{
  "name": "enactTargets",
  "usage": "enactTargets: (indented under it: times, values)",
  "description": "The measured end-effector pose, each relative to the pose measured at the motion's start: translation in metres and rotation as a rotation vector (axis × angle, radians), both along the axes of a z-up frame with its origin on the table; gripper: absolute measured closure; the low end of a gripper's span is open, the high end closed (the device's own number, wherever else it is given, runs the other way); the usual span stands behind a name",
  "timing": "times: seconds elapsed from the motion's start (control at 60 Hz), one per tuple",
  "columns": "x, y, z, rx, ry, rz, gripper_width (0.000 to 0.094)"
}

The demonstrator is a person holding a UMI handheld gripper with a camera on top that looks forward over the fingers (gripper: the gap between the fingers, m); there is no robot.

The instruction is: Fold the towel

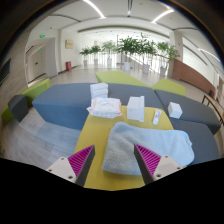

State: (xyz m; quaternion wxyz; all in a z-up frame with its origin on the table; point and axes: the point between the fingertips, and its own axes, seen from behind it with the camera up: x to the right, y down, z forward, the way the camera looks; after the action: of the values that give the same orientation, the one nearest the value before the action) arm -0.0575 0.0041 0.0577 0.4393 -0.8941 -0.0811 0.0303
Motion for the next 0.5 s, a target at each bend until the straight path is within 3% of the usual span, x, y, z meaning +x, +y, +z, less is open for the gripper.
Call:
enactTargets:
  times: [0.133, 0.15, 0.167, 0.2, 0.217, 0.267, 0.283, 0.3, 0.317, 0.35, 0.367, 0.383, 0.5]
  values:
    - [-0.011, 0.038, -0.044, -0.023, -0.031, 0.016, 0.0238]
    - [-0.011, 0.04, -0.05, -0.029, -0.041, 0.019, 0.0216]
    - [-0.011, 0.042, -0.056, -0.037, -0.054, 0.022, 0.0298]
    - [-0.008, 0.044, -0.071, -0.057, -0.088, 0.031, 0.0325]
    - [-0.006, 0.049, -0.082, -0.064, -0.108, 0.037, 0.0428]
    - [-0.009, 0.048, -0.077, -0.015, -0.127, 0.059, 0.0479]
    - [-0.01, 0.047, -0.077, -0.011, -0.133, 0.064, 0.0458]
    - [-0.009, 0.047, -0.077, -0.007, -0.141, 0.064, 0.0552]
    - [-0.007, 0.052, -0.079, 0.002, -0.149, 0.062, 0.0543]
    - [-0.001, 0.048, -0.075, 0.008, -0.167, 0.046, 0.067]
    - [0.003, 0.049, -0.074, 0.014, -0.177, 0.031, 0.0745]
    - [0.009, 0.051, -0.073, 0.022, -0.188, 0.014, 0.0895]
    - [0.009, 0.056, -0.079, -0.001, -0.132, 0.009, 0.0925]
